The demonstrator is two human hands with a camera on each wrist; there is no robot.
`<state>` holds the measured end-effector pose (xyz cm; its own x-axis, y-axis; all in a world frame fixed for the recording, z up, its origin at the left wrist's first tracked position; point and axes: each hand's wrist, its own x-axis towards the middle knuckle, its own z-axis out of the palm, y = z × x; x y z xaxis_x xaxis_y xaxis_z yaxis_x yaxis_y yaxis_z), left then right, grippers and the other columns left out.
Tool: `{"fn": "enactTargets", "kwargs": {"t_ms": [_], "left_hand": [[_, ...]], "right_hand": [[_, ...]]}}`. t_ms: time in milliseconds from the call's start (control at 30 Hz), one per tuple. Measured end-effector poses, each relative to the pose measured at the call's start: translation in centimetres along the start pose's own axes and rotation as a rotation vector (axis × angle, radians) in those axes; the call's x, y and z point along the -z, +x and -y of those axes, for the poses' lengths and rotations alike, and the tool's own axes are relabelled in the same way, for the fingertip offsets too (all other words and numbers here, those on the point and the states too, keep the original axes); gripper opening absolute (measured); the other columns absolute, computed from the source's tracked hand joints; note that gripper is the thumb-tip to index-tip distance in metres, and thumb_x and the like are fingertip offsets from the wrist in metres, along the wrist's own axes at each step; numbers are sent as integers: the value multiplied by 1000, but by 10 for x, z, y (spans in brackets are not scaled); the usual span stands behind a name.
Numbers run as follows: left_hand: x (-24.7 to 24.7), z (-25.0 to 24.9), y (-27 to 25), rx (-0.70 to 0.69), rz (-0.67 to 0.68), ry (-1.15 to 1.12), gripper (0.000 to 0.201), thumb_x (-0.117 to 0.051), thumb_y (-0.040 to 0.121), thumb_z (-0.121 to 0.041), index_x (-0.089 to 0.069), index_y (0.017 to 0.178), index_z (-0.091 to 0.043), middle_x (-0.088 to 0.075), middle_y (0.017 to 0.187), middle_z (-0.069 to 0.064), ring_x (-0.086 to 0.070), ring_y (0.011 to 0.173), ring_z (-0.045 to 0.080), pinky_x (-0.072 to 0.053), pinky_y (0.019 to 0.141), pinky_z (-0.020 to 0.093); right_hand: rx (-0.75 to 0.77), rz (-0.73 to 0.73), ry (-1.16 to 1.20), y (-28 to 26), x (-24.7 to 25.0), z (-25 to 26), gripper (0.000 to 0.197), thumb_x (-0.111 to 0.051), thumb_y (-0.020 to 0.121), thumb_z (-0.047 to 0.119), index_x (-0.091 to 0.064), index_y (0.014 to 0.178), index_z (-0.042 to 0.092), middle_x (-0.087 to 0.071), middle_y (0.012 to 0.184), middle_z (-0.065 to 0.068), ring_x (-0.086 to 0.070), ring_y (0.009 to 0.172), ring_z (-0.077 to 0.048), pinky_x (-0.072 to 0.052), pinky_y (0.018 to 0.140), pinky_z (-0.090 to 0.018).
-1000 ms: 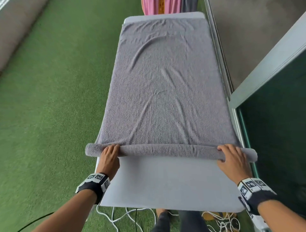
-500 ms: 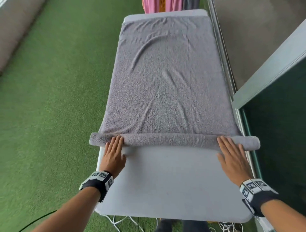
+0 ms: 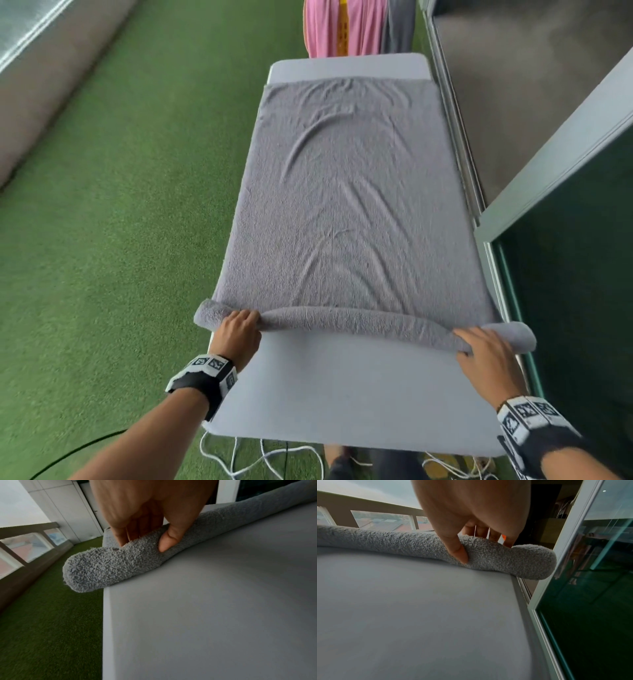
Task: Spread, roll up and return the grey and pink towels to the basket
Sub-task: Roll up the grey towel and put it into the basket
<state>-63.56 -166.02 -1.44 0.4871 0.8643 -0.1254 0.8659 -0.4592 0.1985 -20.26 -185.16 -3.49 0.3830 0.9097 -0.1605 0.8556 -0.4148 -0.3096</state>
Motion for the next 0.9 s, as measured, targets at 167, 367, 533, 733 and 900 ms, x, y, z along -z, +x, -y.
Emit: {"fn": "enactTargets", "kwargs": {"t_ms": [167, 367, 533, 733, 900], "left_hand": [[-10, -9, -76, -36, 13, -26, 32, -77, 54, 3, -58, 73, -14, -60, 67, -2, -57, 58, 19, -52, 53, 29], [-20, -17, -141, 17, 87, -83, 11, -64, 72, -7, -61, 74, -17, -64, 72, -3, -60, 64, 17, -55, 61, 32], [-12, -15, -138, 61, 191, -85, 40, -15, 85, -30, -52, 80, -16, -59, 80, 2, -52, 71, 19, -39, 65, 29], [-28, -3, -128, 25, 84, -68, 48, -36, 94, -20, -44, 139, -8, -47, 143, 14, -41, 135, 36, -26, 113, 51], [-19, -11, -120, -8, 202, 78, 79, -89, 55, -28, -49, 122, -15, -64, 116, 7, -62, 107, 30, -50, 90, 46]], "right_hand": [[-50, 12, 21, -68, -12, -3, 47, -82, 56, -6, -75, 100, 11, -73, 96, -5, -66, 91, -34, -51, 84, -50], [-81, 145, -102, -118, 2, -1, 33, -68, 77, 15, -71, 108, 26, -70, 104, 6, -60, 102, -21, -41, 92, -40], [-58, 268, -107, -106, 25, 0, 35, -50, 94, 22, -57, 124, 39, -56, 135, 10, -50, 124, -15, -28, 105, -40], [-3, 242, -96, -107, 4, -5, 59, -35, 101, 51, -11, 153, 35, -8, 157, 19, -5, 151, -12, 1, 120, -41], [-12, 190, -242, -92, 10, 3, 57, -67, 83, 28, -46, 136, 33, -50, 141, 9, -41, 132, -18, -23, 113, -42]]}}
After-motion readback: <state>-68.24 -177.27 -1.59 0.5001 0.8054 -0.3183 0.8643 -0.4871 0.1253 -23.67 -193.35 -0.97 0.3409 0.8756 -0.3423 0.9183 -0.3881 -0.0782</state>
